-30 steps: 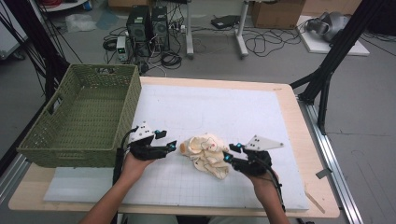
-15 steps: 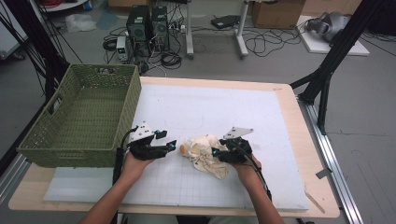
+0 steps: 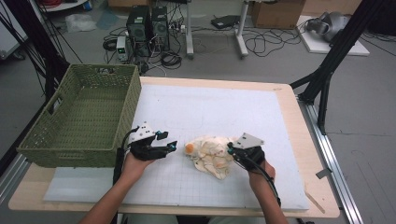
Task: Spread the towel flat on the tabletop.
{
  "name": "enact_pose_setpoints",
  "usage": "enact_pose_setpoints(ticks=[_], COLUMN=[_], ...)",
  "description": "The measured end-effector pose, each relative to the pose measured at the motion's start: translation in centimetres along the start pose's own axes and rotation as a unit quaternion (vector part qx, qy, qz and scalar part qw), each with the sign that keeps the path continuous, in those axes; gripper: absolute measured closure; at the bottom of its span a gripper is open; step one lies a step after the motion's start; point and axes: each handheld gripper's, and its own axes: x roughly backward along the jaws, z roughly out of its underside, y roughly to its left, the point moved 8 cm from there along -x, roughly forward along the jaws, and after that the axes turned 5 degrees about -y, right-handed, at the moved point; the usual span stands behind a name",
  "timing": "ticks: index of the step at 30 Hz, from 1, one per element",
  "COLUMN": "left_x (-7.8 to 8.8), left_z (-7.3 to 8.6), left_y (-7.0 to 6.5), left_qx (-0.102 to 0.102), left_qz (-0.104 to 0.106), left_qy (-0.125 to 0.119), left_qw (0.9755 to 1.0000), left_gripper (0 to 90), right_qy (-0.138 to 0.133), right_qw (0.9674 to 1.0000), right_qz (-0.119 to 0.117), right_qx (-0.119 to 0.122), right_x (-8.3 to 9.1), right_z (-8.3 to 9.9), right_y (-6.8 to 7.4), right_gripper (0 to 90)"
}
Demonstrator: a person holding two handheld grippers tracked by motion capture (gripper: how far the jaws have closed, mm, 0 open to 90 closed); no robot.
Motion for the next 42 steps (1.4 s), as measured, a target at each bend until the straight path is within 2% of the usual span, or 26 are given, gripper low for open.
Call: enact_pose_setpoints(ticks=[3,5,6,8,9,11,13,16,19,22,23,26,29,32,33,35,37,40,42], left_x=[-0.1,-0.2,-0.2,-0.2,-0.3,-0.4,-0.5,-0.8,-1.4,-2.7,-3.1,-4.7,-6.1,-7.3,-7.6,-8.0,-8.2,-8.2,-8.0], left_z=[0.1,0.1,0.1,0.1,0.0,-0.1,-0.4,-1.1,-2.0,-2.6,-2.7,-3.0,-3.2,-3.1,-2.9,-2.6,-2.5,-3.0,-3.7], left_y=[-0.2,-0.2,-0.3,-0.4,-0.4,-0.7,-1.2,-2.4,-3.7,-5.0,-5.3,-7.0,-8.5,-9.5,-9.7,-9.9,-9.9,-9.2,-8.1], left_qx=[-0.001,-0.003,-0.004,-0.003,0.000,0.003,-0.002,-0.011,-0.023,-0.026,-0.028,-0.038,-0.047,-0.062,-0.075,-0.098,-0.108,-0.084,-0.057], left_qz=[0.003,0.003,0.004,0.007,0.010,0.020,0.029,0.054,0.083,0.100,0.102,0.126,0.146,0.155,0.152,0.155,0.153,0.151,0.134], left_qy=[0.002,0.003,0.004,0.004,0.002,-0.003,-0.008,-0.014,-0.013,-0.009,-0.005,0.011,0.025,0.044,0.053,0.060,0.061,0.043,0.021], left_qw=[1.0000,1.0000,1.0000,1.0000,0.9999,0.9998,0.9995,0.9984,0.9962,0.9946,0.9944,0.9913,0.9879,0.9850,0.9840,0.9813,0.9805,0.9841,0.9892], left_gripper=[44.0,44.4,44.4,44.4,44.3,44.3,44.0,43.9,43.6,41.6,38.4,33.1,33.4,39.3,45.5,65.6,81.6,85.5,85.8], right_qy=[0.024,0.065,0.087,0.101,0.099,0.078,0.058,0.031,-0.001,-0.028,-0.034,-0.035,-0.037,-0.041,-0.042,-0.042,-0.044,-0.043,-0.043], right_qw=[0.9980,0.9932,0.9903,0.9894,0.9900,0.9923,0.9939,0.9945,0.9933,0.9909,0.9904,0.9899,0.9897,0.9891,0.9893,0.9894,0.9895,0.9900,0.9901], right_qz=[0.055,0.089,0.100,0.101,0.098,0.096,0.093,0.093,0.097,0.102,0.104,0.106,0.104,0.104,0.104,0.101,0.099,0.094,0.091], right_qx=[0.016,0.036,0.041,0.028,0.022,0.004,-0.013,-0.038,-0.062,-0.083,-0.084,-0.087,-0.091,-0.095,-0.094,-0.096,-0.096,-0.095,-0.098], right_x=[1.3,1.7,1.8,1.9,2.0,2.4,2.6,3.0,3.6,4.4,4.7,5.0,5.0,5.2,5.2,5.2,5.1,5.0,4.9], right_z=[1.2,2.8,3.7,5.2,5.5,5.4,4.9,4.4,4.0,3.5,3.4,3.5,3.6,3.6,3.6,3.5,3.5,3.4,3.4], right_y=[-1.8,-2.9,-3.4,-3.9,-4.0,-4.3,-4.6,-5.0,-5.4,-5.9,-6.0,-6.0,-6.1,-6.1,-6.1,-6.0,-6.0,-5.8,-5.7], right_gripper=[87.4,87.4,87.3,87.2,86.9,84.6,79.3,72.4,65.0,62.1,61.4,60.3,59.5,59.2,59.2,59.0,58.9,58.9,58.9])
